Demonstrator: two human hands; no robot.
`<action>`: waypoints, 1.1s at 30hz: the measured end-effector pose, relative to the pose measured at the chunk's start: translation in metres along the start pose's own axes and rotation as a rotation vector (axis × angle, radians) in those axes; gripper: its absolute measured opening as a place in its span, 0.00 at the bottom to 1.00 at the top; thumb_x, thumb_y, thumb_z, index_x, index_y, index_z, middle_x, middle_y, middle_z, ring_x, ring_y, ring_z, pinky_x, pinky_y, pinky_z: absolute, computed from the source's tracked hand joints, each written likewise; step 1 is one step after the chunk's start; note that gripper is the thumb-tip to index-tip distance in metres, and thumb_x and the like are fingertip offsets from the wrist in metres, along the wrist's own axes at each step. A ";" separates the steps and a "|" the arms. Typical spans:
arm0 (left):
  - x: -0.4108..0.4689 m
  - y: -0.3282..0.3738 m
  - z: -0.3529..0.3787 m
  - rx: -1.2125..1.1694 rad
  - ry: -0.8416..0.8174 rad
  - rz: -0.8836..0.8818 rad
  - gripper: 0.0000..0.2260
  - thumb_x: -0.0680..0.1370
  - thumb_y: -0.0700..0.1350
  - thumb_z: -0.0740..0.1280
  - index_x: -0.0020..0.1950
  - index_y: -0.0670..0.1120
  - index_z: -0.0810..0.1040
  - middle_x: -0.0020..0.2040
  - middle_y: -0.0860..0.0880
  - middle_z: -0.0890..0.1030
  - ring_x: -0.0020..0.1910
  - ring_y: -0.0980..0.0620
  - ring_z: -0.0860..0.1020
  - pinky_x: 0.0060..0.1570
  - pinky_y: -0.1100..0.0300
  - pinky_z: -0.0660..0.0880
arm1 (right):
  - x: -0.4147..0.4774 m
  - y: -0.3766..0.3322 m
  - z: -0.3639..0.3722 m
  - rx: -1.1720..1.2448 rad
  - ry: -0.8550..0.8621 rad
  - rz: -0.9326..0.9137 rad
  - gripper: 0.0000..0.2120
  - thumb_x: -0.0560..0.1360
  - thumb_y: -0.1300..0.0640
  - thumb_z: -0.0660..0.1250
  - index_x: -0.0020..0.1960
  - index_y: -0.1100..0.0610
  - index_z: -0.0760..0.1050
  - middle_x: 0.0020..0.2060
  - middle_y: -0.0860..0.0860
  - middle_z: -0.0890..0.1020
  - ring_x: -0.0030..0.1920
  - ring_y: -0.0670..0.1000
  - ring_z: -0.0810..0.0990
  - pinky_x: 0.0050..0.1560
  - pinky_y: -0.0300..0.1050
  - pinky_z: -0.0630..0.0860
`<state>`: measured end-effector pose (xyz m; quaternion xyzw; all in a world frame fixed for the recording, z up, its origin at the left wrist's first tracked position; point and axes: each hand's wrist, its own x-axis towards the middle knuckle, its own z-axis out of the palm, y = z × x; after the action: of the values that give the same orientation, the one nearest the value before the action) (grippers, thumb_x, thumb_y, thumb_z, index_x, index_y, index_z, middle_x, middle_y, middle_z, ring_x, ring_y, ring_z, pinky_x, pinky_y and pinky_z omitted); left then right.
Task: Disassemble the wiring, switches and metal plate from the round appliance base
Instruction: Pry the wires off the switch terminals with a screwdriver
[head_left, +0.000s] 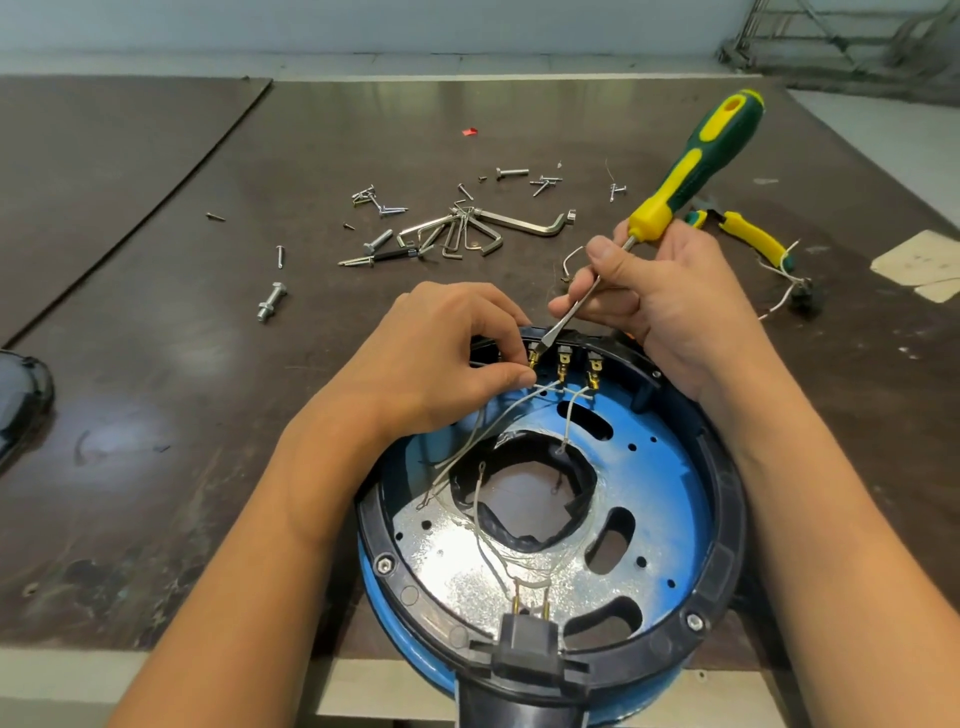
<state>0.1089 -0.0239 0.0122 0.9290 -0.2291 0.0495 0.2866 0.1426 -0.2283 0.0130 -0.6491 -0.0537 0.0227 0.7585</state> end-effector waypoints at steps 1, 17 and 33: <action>0.000 0.000 0.000 0.002 0.000 0.000 0.04 0.72 0.53 0.76 0.39 0.56 0.85 0.54 0.61 0.81 0.50 0.61 0.78 0.55 0.51 0.74 | -0.001 0.000 0.000 0.004 -0.008 -0.025 0.09 0.82 0.65 0.65 0.48 0.56 0.67 0.32 0.55 0.82 0.36 0.60 0.87 0.42 0.51 0.84; 0.000 -0.001 0.000 -0.018 0.001 0.008 0.04 0.71 0.53 0.76 0.38 0.56 0.85 0.54 0.61 0.82 0.51 0.61 0.78 0.54 0.51 0.75 | -0.003 -0.001 0.003 0.006 -0.032 -0.050 0.09 0.81 0.66 0.66 0.49 0.57 0.68 0.35 0.58 0.82 0.38 0.61 0.87 0.39 0.47 0.83; 0.000 -0.003 0.000 -0.037 -0.001 0.017 0.03 0.71 0.52 0.76 0.38 0.55 0.85 0.53 0.61 0.82 0.51 0.61 0.79 0.54 0.51 0.75 | -0.003 -0.003 0.004 0.076 0.015 0.114 0.11 0.80 0.66 0.68 0.49 0.57 0.66 0.32 0.55 0.84 0.38 0.59 0.88 0.37 0.44 0.84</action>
<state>0.1097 -0.0219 0.0108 0.9216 -0.2378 0.0472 0.3031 0.1388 -0.2254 0.0162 -0.6220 -0.0099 0.0632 0.7804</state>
